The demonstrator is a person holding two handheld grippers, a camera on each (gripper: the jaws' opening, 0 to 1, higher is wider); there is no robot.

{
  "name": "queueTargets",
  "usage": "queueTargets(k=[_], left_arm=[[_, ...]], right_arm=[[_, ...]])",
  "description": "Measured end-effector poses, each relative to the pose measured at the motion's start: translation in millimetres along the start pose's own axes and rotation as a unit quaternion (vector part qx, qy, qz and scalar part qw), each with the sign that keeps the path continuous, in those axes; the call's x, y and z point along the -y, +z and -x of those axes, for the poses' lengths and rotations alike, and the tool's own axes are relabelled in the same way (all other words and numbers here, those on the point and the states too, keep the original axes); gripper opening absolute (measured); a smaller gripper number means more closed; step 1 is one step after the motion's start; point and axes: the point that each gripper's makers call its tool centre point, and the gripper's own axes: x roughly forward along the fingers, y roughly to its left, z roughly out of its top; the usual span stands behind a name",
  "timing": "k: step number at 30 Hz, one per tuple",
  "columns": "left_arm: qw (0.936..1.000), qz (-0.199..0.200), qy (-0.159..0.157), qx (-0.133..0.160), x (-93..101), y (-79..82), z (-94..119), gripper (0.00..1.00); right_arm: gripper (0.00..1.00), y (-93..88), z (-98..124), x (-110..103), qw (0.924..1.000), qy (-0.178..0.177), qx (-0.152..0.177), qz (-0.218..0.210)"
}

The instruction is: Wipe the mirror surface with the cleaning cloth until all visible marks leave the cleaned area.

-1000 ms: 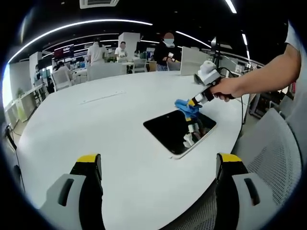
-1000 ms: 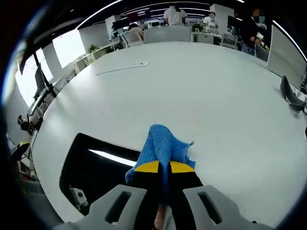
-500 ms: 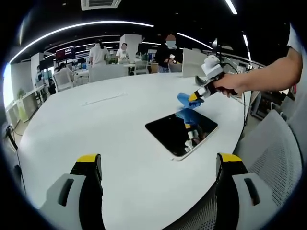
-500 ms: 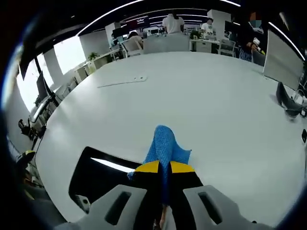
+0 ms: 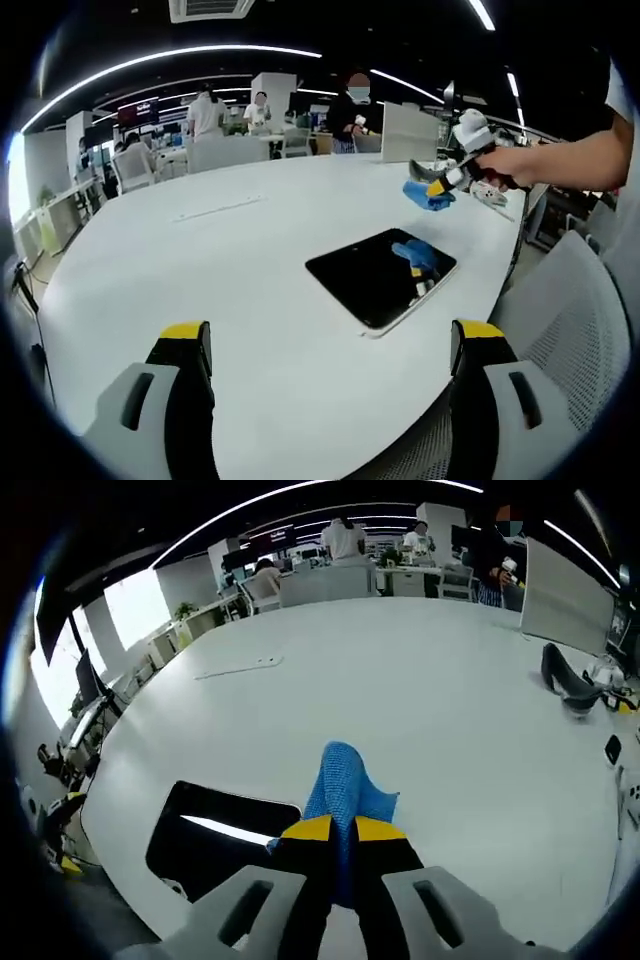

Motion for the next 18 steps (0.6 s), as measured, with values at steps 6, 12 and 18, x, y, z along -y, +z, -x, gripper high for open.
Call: queueTargets(k=[6, 12, 18], left_arm=[[1.0, -0.007, 0.006, 0.0, -1.0, -0.3, 0.1, 0.99], [0.9999, -0.006, 0.013, -0.003, -4.2, -1.3, 1.2, 0.99], [0.9998, -0.012, 0.012, -0.014, -3.5, -6.2, 0.1, 0.98]], right_arm=[[0.01, -26.7, -12.9, 11.9, 0.9995, 0.001, -0.031, 0.012], [0.01, -49.8, -29.7, 16.1, 0.9984, -0.001, -0.056, 0.0], [0.02, -66.9, -35.9, 18.3, 0.9966, 0.006, -0.075, 0.035]])
